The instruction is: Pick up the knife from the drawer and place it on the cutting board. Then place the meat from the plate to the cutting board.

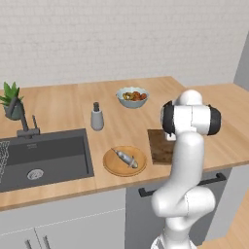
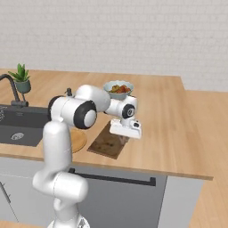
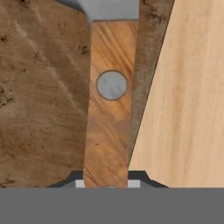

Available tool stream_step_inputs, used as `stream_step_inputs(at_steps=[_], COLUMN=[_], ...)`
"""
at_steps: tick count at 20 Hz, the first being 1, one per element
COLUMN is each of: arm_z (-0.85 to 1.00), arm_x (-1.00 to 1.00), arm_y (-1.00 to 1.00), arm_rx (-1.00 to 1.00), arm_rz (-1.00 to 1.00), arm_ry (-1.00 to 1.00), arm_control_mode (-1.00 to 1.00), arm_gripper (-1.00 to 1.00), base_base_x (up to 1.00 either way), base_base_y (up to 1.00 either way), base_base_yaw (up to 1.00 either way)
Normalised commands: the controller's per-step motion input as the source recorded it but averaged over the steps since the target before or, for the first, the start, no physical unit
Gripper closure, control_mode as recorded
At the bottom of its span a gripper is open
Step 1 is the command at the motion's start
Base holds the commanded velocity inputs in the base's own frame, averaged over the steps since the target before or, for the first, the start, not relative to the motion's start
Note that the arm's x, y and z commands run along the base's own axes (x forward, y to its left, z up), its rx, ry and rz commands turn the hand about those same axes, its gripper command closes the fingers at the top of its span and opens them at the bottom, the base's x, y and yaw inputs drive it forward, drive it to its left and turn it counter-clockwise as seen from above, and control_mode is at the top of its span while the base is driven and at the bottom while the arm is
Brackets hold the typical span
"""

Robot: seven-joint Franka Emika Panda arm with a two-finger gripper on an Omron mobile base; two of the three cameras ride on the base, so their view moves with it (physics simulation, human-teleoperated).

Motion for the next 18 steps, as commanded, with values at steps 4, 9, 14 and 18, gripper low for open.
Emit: stream_step_inputs(at_steps=[4,9,14,18], arm_z=[-0.39,-0.25,0.12,0.03], arm_x=[-0.76,-0.52,-0.36,-0.06], arm_y=[0.52,0.29,0.00,0.07], arm_rx=[-0.10,-0.06,-0.02,0.00], arm_rz=[0.01,0.02,0.00,0.00], arm_ry=[-0.12,-0.08,-0.16,-0.03], arm_control_mode=[-1.00,-1.00,-1.00,-1.00], arm_gripper=[1.00,1.00,1.00,1.00], base_base_x=[0.00,0.00,0.00,0.00], base_base_y=[0.00,0.00,0.00,0.00], base_base_yaw=[0.00,0.00,0.00,0.00])
